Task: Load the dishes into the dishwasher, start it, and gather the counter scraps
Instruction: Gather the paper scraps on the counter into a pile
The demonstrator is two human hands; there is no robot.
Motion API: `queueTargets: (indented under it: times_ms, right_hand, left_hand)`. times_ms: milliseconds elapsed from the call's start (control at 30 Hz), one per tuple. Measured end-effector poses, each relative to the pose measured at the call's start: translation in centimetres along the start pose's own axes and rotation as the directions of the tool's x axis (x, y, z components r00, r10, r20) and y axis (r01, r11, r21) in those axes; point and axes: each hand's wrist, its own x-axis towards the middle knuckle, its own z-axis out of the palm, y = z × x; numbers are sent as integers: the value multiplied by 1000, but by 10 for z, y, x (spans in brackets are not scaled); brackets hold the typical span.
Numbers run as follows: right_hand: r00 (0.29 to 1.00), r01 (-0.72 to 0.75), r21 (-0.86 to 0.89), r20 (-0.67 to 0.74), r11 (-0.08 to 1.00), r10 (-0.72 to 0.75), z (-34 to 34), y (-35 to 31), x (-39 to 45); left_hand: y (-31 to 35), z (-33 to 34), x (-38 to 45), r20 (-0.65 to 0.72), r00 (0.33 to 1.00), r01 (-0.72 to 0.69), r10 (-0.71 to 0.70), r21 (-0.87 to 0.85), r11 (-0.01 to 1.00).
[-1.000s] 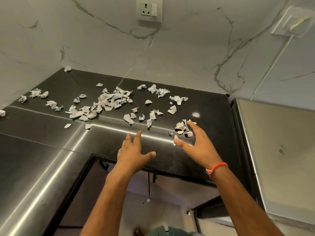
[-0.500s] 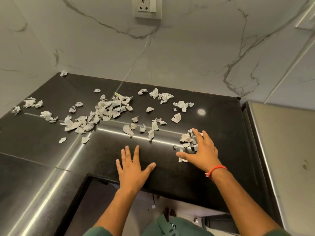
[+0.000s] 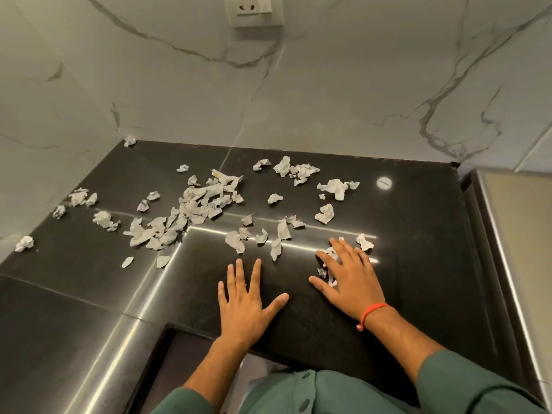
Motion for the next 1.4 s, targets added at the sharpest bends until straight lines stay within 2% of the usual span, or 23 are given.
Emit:
queueTargets:
  times_ms: [100,200,367,500,600,733,800,933,1133,1233,1400]
  right_hand:
    - [986,60,53,-161,997,-51,7,8,11]
    - [964,124,92,-249,988,-98,12,9,22]
    - [957,159,42,-254,986,-143,17,10,34]
    - [961,144,21,-242,989,-135,18,10,47]
    - [976,108,69,-198,992,-93,19,11,52]
    - [995,61,106,-88,993,-52,12,11,54]
    - [994,58,176,-100,983,-41,4,11,53]
    - [978,25,340,-204,940,47,-6,23,43]
    - [870,-158,336,-397,929,291,-39,60,35]
    - [849,-275,274,-382,922,366,-38,80,38]
    - [862,-344,234,-306,909,405,-18,82,50]
  left_hand:
    - [2,1,7,-39,999,-19,19,21,1000]
    - [3,3,11,-77,996,-53,53,-5,999]
    - [9,-2,19,-136,978,-170,157,-89,981]
    - [17,-14,39,-149,973,-190,179,-64,980]
    - [19,-25,57,-154,983,-109,101,-46,993]
    - [14,-36,74,-76,997,7,-19,-148,989]
    - [12,-37,82,-36,999,30,-37,-176,984]
    - [19,-35,100,35,999,-16,22,-155,988]
    - [44,-34,123,28,994,-95,102,-186,978]
    - [54,-29,133,-21,990,-144,143,-195,970]
    - [64,-26,148,-59,972,-234,227,-177,956]
